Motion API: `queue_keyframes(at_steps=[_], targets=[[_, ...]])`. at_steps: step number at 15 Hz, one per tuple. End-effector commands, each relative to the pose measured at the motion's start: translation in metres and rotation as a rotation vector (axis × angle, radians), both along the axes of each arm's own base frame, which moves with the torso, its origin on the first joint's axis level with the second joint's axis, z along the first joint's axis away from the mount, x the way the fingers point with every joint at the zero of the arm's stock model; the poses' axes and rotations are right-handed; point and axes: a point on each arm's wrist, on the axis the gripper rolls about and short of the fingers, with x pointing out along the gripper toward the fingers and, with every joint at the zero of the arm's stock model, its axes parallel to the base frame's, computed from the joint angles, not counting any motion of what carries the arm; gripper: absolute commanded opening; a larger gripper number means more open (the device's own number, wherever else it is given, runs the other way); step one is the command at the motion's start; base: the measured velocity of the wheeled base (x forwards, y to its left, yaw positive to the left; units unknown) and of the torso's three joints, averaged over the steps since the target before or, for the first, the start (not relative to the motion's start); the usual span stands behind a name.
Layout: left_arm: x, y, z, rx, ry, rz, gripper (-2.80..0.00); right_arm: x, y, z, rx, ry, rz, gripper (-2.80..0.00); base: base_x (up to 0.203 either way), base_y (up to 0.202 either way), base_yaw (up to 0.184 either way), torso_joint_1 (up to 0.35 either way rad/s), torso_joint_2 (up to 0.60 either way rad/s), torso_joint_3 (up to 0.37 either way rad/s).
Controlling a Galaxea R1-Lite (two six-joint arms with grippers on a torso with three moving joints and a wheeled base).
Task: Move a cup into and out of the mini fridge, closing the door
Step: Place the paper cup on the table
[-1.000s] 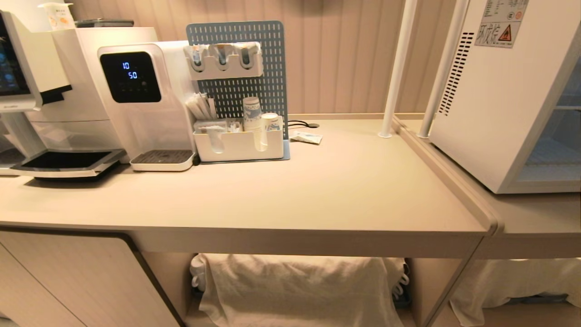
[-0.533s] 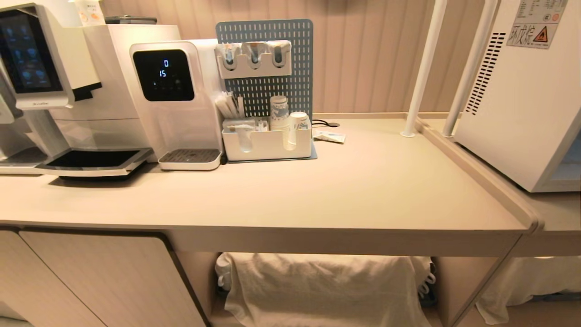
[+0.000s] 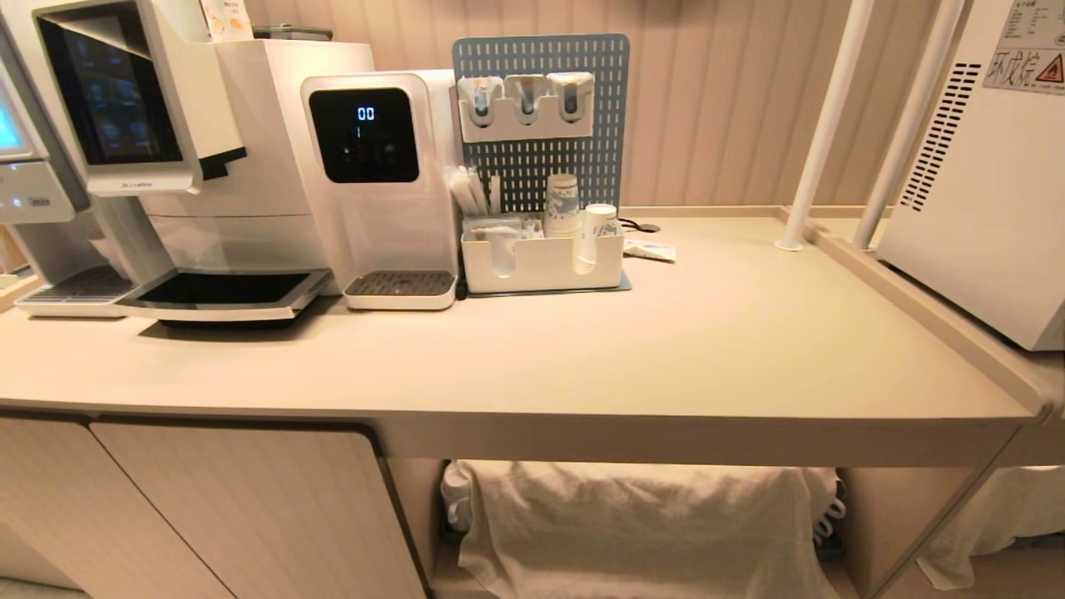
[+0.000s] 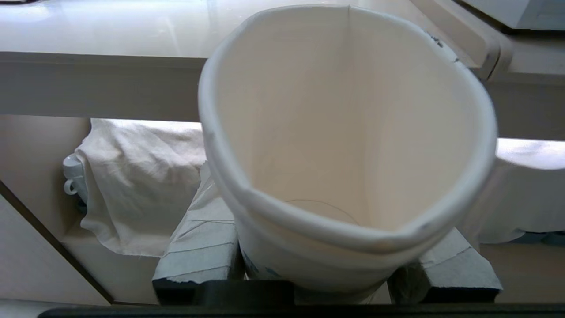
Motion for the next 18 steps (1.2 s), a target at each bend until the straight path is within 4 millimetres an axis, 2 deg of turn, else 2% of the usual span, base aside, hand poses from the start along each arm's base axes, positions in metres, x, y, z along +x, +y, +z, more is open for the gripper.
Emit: queue_keyframes(at_steps=[1,3,5,6,8,10,13,16,18], targets=[[0.0,0.0,0.0,0.0,-0.001,0.0,-2.8,-0.002,0.0,0.006,0.029,-0.017,-0.005,-2.8,0.0,0.0,0.0,0.0,0.0,0.0],[0.0,0.0,0.0,0.0,-0.001,0.0,-2.8,-0.01,0.0,0.042,0.041,-0.053,0.0,-2.8,0.0,0.0,0.0,0.0,0.0,0.0],[0.0,0.0,0.0,0.0,-0.001,0.0,-2.8,-0.01,0.0,0.098,0.064,-0.016,0.017,-2.8,0.0,0.0,0.0,0.0,0.0,0.0],[0.0,0.0,0.0,0.0,-0.001,0.0,-2.8,-0.003,0.0,0.134,0.074,0.016,0.025,-2.8,0.0,0.0,0.0,0.0,0.0,0.0],[0.0,0.0,0.0,0.0,-0.001,0.0,-2.8,0.031,0.001,0.189,0.093,0.142,0.029,-2.8,0.0,0.0,0.0,0.0,0.0,0.0],[0.0,0.0,0.0,0.0,-0.001,0.0,-2.8,0.081,0.002,0.22,0.139,0.303,0.027,-2.8,0.0,0.0,0.0,0.0,0.0,0.0],[0.0,0.0,0.0,0.0,-0.001,0.0,-2.8,0.159,0.009,0.222,0.268,0.601,0.042,-2.8,0.0,0.0,0.0,0.0,0.0,0.0],[0.0,0.0,0.0,0.0,-0.001,0.0,-2.8,0.226,0.025,0.2,0.412,0.832,0.074,-2.8,0.0,0.0,0.0,0.0,0.0,0.0],[0.0,0.0,0.0,0.0,-0.001,0.0,-2.8,0.267,0.033,0.182,0.415,0.895,0.112,-2.8,0.0,0.0,0.0,0.0,0.0,0.0]])
